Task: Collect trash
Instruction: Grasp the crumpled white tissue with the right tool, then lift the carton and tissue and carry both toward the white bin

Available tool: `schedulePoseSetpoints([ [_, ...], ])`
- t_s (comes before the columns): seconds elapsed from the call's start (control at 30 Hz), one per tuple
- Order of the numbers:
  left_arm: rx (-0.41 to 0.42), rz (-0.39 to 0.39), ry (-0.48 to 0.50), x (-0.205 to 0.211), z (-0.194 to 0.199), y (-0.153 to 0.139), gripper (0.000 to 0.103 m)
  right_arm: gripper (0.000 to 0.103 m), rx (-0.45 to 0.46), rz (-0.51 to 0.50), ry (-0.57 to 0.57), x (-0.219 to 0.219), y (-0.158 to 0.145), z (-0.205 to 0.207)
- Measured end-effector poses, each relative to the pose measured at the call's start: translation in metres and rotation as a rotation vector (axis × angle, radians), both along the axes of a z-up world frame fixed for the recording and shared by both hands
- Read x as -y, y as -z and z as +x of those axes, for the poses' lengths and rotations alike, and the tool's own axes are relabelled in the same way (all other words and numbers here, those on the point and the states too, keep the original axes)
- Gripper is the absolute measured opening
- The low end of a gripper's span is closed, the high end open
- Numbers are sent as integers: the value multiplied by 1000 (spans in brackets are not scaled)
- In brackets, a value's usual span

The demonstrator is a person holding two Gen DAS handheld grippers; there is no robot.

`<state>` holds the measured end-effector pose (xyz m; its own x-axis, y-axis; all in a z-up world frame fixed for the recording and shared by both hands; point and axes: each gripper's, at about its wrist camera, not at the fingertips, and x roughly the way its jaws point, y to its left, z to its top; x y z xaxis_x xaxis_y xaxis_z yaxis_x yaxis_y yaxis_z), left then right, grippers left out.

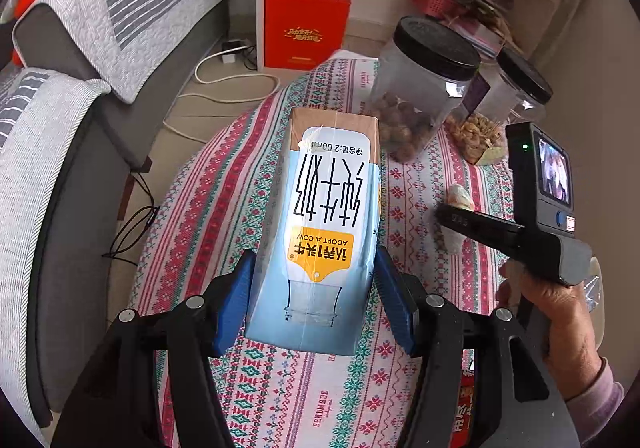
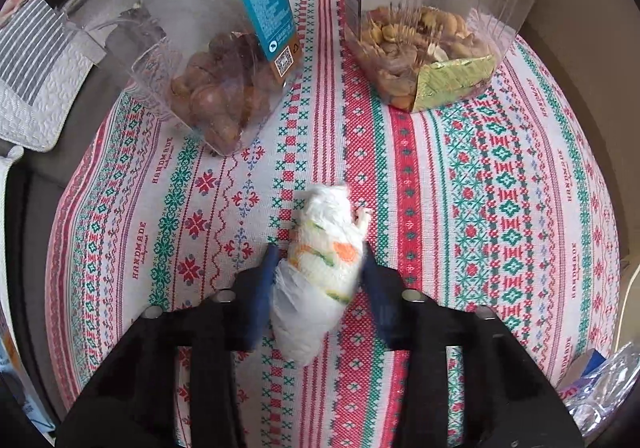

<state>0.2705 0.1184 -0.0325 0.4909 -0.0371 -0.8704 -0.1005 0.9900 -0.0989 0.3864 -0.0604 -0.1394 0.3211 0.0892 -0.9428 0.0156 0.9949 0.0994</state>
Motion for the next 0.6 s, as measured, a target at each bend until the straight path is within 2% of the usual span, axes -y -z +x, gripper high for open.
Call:
schedulePoseSetpoints([
  [0.17, 18, 6, -20, 0, -3, -4, 58, 36, 53, 35, 11, 9, -20, -5],
  [0.3, 46, 10, -30, 3, -6, -10, 58, 36, 129, 47, -9, 10, -46, -18],
  [0.6, 164, 27, -69, 17, -24, -37, 59, 36, 300, 51, -55, 36, -109, -62],
])
